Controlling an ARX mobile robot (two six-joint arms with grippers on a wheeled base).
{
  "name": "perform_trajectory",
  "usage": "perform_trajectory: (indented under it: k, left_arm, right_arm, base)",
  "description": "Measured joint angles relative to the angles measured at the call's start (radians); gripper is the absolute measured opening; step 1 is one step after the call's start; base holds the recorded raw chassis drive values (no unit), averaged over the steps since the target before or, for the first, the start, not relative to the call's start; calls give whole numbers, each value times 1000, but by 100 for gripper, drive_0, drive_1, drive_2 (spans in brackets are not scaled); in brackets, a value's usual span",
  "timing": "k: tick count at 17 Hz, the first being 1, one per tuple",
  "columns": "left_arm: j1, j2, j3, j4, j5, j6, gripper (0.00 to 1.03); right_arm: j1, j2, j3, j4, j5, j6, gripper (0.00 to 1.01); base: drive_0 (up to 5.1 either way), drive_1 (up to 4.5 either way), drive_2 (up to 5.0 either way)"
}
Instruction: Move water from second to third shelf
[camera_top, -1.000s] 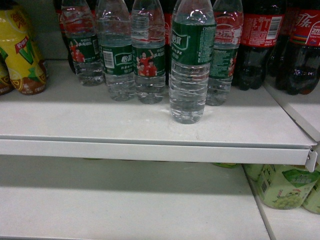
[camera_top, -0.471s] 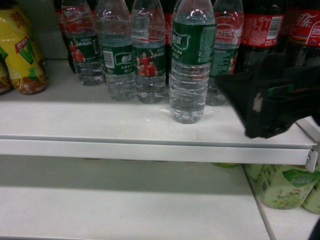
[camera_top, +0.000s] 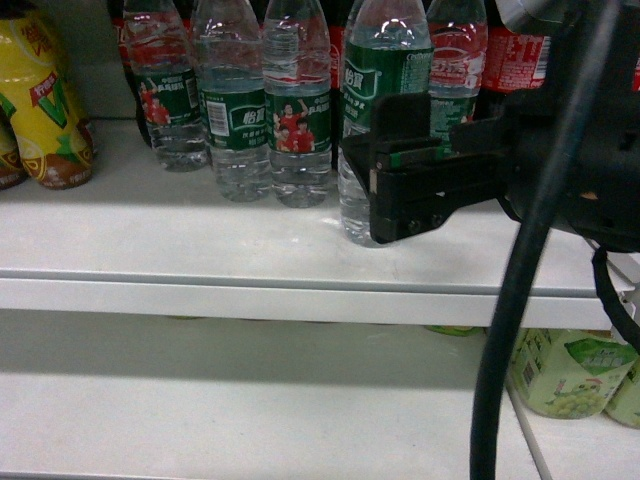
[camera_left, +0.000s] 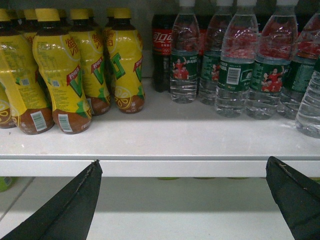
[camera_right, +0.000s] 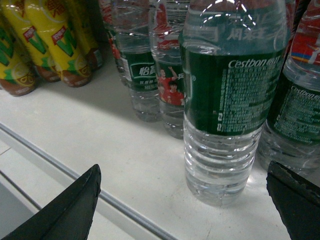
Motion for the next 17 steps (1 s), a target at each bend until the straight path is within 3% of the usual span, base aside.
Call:
perform_trajectory:
  k: [3,10,13,17]
  left_arm:
    - [0,0,0,0,0,0,98]
    - [0,0,0,0,0,0,98]
    - [0,0,0,0,0,0,98]
    - [0,0,0,0,0,0,98]
  right_arm:
    - [20,39,61,-29,54,0,98]
    - [32,64,114,-61,101,1,98]
    - [38,84,162,-90,177,2,98]
    - [37,121,203,-79,172,22,98]
  base:
    - [0,0,0]
    - [0,0,0]
    - [0,0,0]
    - [0,0,0]
